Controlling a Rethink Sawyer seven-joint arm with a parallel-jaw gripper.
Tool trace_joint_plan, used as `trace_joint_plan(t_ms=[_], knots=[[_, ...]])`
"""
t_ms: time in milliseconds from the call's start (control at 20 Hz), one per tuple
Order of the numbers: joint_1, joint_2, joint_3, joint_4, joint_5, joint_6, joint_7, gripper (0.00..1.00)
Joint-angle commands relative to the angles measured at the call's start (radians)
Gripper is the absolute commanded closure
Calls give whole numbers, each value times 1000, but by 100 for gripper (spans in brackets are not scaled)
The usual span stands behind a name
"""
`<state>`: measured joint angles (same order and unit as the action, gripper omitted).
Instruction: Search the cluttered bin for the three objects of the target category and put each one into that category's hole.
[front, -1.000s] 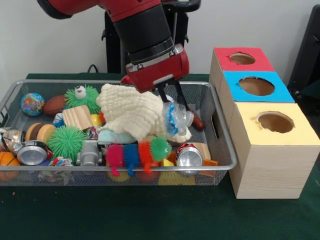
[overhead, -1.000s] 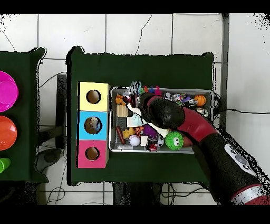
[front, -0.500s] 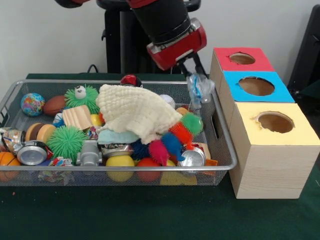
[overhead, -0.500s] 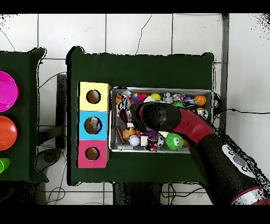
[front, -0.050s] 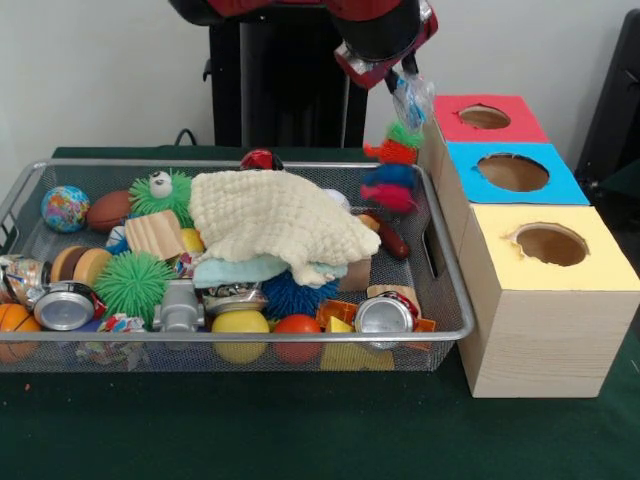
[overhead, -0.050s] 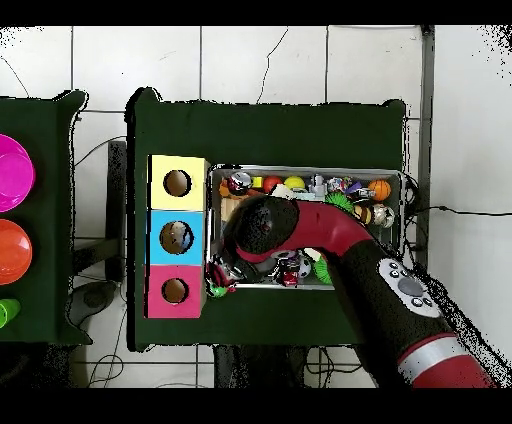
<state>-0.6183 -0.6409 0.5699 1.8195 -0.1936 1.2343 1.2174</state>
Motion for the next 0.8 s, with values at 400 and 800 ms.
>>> trace_joint_plan(t_ms=[400,800], knots=[[-18,153,-55,-125,-113,-139,67,100],[-89,147,32,-53,-61,-508,72,100]])
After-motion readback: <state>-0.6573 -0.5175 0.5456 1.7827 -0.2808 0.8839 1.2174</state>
